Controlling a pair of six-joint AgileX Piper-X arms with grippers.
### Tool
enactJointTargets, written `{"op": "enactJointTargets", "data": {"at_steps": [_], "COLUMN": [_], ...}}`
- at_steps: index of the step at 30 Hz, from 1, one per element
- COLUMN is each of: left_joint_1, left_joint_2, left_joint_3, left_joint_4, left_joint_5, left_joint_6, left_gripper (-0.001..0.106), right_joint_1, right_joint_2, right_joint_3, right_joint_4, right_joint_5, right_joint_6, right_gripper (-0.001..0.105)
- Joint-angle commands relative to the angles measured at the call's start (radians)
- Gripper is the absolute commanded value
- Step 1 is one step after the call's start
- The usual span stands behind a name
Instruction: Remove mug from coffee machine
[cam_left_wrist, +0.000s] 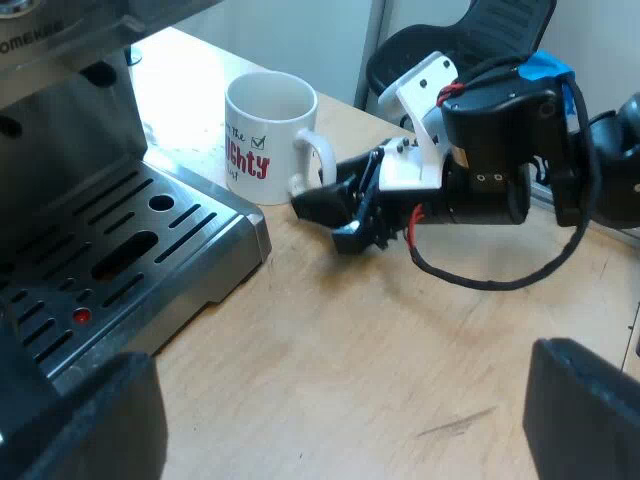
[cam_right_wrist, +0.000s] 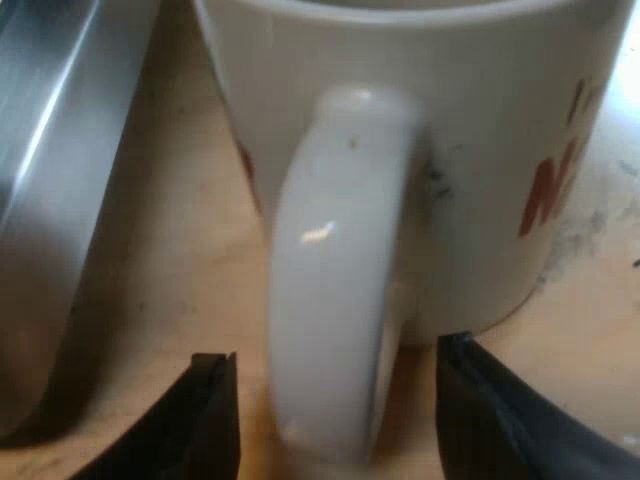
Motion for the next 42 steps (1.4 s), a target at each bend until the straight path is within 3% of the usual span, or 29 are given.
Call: {"op": "enactJointTargets", "data": {"at_steps": [1,3,7,11,14,16,19,22,26,29,32,34,39,42], "left_joint_1": [-0.003,-0.003,-0.003,-0.003,-0.003,-0.003,-0.003,-0.003,-0.003,0.010,0.060,0.137,0.346,0.427], "left_joint_2": [0.002,0.002,0.002,0.002,0.002,0.002,0.002,0.002,0.002,0.002,0.002,0.002,0.002,-0.001], "left_joint_3": [-0.007,-0.007,-0.007,-0.007,-0.007,-0.007,-0.007,-0.007,-0.010,-0.029,-0.063,-0.088,-0.103,-0.103], "left_joint_4": [-0.018,-0.018,-0.018,-0.018,-0.018,-0.018,-0.018,-0.018,-0.018,-0.018,-0.018,-0.018,-0.010,0.003], "left_joint_5": [0.001,0.001,0.001,0.001,-0.071,-0.126,-0.129,-0.129,-0.129,-0.129,-0.127,-0.115,0.012,0.013], "left_joint_6": [-0.007,-0.007,-0.007,-0.007,-0.007,-0.007,-0.007,-0.007,-0.007,-0.044,-0.065,-0.066,-0.066,-0.071], "left_gripper": [0.087,0.087,0.087,0.087,0.087,0.087,0.087,0.087,0.087,0.087,0.087,0.087,0.087,0.087], "right_joint_1": [0.035,0.052,0.069,0.069,0.069,0.069,0.069,0.069,0.069,0.062,0.063,0.063,-0.010,-0.079], "right_joint_2": [-0.070,-0.107,-0.216,-0.337,-0.439,-0.544,-0.624,-0.729,-0.802,-0.839,-0.844,-0.835,-0.800,-0.785], "right_joint_3": [-0.003,-0.003,-0.003,-0.006,-0.013,-0.042,-0.084,-0.170,-0.253,-0.324,-0.393,-0.440,-0.507,-0.522], "right_joint_4": [0.152,0.215,0.323,0.444,0.556,0.735,0.900,1.138,1.272,1.343,1.391,1.416,1.421,1.421], "right_joint_5": [-0.003,-0.003,-0.004,-0.004,-0.004,-0.007,-0.010,-0.096,-0.208,-0.302,-0.297,-0.292,-0.351,-0.360], "right_joint_6": [-0.006,-0.008,-0.008,-0.008,-0.008,-0.008,-0.008,-0.011,-0.015,0.001,0.016,0.016,0.089,0.080], "right_gripper": [0.047,0.048,0.063,0.067,0.067,0.067,0.067,0.067,0.067,0.067,0.067,0.067,0.067,0.067]}}
